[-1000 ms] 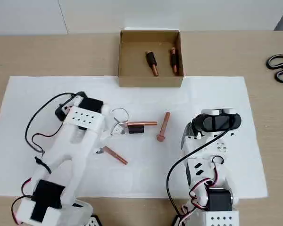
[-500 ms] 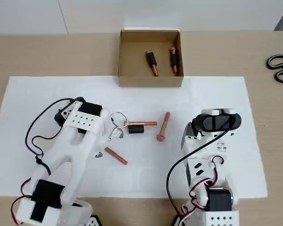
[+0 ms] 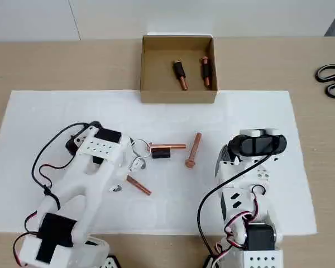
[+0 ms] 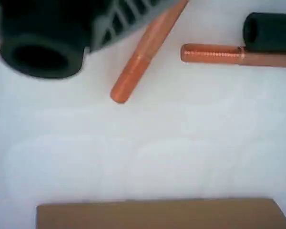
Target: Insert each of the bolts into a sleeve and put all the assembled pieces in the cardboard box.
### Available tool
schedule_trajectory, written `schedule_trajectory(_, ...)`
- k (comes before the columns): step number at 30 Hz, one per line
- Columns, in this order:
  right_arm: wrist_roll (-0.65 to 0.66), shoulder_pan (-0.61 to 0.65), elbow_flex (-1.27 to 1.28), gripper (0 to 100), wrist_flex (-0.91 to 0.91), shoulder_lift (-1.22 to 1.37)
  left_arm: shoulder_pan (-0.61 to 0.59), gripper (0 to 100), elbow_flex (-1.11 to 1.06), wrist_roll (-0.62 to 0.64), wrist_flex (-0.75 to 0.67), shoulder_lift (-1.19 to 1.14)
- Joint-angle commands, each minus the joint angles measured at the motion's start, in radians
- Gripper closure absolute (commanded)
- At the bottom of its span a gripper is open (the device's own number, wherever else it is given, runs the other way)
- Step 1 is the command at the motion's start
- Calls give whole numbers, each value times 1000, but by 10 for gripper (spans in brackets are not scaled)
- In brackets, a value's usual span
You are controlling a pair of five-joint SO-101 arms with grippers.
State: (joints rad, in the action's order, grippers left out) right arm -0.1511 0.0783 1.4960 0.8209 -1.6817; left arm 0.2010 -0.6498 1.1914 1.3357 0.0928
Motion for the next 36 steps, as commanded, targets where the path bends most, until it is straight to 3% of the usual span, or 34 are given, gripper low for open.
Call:
schedule_trajectory(1,0,-5,-11,995,-15,-15,-3,740,-2,8,-14,5)
schedule_trajectory(8,0,-5,-12,995,-15,-15,-9,989,-1,75,-17,5)
schedule_trajectory(14,0,-5,-12,995,-15,-15,-5,993,16,97,-17,6)
schedule_trajectory(18,0,-5,-12,995,-15,-15,-3,993,142,97,8,15)
schedule_trajectory(25,0,2,-12,995,-15,-15,-3,993,530,92,270,15)
schedule_trajectory(31,0,145,-14,995,-24,-16,-8,993,728,75,356,15)
schedule_trajectory(36,3,236,-14,995,-67,-16,15,993,774,-61,353,15)
